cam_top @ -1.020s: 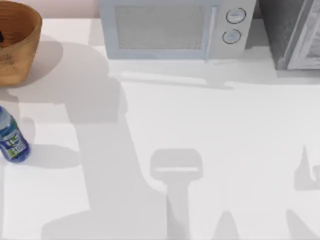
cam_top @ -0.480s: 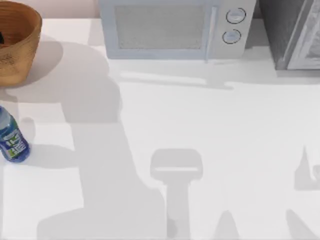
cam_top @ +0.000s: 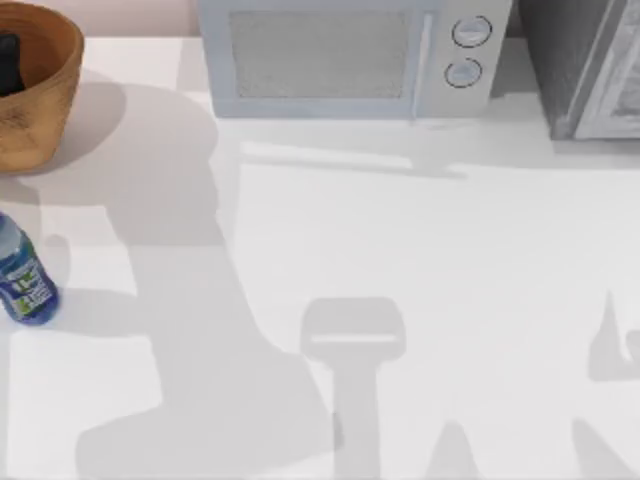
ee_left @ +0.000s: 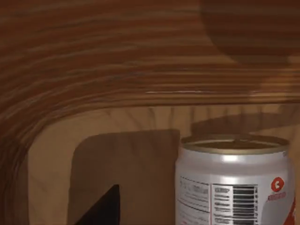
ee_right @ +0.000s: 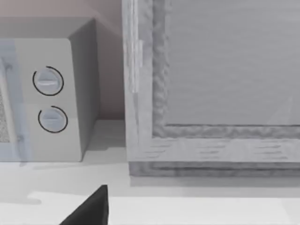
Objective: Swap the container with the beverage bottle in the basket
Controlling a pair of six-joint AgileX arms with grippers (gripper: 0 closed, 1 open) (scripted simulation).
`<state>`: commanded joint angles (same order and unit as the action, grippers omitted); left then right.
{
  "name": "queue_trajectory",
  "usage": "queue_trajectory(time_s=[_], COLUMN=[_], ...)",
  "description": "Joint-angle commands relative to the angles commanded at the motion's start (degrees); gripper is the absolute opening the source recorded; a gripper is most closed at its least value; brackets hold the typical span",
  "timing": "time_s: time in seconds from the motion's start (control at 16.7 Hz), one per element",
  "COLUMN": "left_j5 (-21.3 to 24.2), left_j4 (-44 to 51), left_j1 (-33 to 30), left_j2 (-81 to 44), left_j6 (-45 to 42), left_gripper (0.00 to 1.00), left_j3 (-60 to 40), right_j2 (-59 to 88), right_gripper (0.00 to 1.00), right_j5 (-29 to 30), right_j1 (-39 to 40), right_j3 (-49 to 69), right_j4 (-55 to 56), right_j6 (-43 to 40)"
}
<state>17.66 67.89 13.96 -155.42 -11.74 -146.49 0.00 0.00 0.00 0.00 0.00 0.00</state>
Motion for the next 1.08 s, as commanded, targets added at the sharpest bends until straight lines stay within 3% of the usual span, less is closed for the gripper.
queue_trajectory(time_s=[0.36,1.08], left_j5=[-0.1,-0.1], left_j4=[-1.8,-1.8], left_j1=[-0.3,-0.3], left_j2=[-0.5,-0.5], left_j6=[0.3,0.3], left_gripper=[1.00,0.10], left_j3=[1.3,1.3], right_j2=[0.0,0.0], right_gripper=[1.00,1.00], right_j5=[0.0,0.0], right_j1=[0.0,0.0], right_j3=[0.0,0.0], right_j4=[0.0,0.0], right_j6=[0.0,0.0])
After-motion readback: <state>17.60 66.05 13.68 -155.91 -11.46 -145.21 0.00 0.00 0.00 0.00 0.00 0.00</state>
